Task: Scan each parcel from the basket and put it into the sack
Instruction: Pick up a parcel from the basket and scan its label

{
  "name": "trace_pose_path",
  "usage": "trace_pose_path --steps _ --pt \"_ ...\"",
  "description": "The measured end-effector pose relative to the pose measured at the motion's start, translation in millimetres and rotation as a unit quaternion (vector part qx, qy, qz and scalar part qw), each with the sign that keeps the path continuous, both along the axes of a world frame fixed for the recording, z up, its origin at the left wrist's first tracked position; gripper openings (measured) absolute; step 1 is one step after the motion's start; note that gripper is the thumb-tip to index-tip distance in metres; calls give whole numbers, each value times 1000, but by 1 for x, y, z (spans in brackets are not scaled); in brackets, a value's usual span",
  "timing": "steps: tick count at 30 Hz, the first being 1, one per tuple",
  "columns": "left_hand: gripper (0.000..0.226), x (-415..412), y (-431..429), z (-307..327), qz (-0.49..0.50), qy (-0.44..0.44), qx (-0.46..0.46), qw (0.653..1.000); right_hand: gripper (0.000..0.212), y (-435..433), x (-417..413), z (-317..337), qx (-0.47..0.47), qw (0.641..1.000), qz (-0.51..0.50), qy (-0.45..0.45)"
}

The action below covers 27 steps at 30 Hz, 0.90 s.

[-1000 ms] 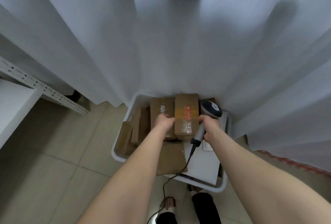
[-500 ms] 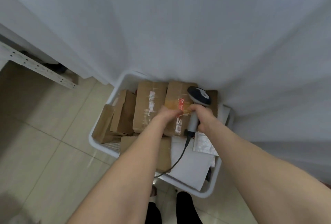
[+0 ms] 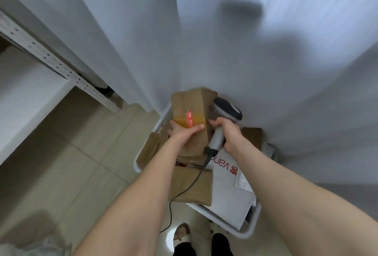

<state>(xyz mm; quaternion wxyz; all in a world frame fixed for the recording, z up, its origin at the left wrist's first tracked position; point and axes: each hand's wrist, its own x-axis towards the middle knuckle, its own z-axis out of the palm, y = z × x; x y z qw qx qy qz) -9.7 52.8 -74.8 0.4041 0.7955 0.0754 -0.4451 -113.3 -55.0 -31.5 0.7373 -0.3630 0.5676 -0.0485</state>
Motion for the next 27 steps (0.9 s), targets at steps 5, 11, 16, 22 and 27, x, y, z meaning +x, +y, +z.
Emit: trace_pose_path --steps 5,11,16,22,27 --pt "135 16 37 86 12 -71 55 996 29 43 33 52 -8 997 45 -59" --pt "137 44 90 128 49 -101 72 991 34 96 67 101 -4 990 105 -98" --pt "117 74 162 170 86 -75 11 993 28 121 83 133 36 989 100 -106" --pt "52 94 244 237 173 -16 -59 983 16 121 85 174 5 994 71 -81" --pt "70 95 259 284 202 32 -118 972 38 146 96 215 -7 983 156 -93"
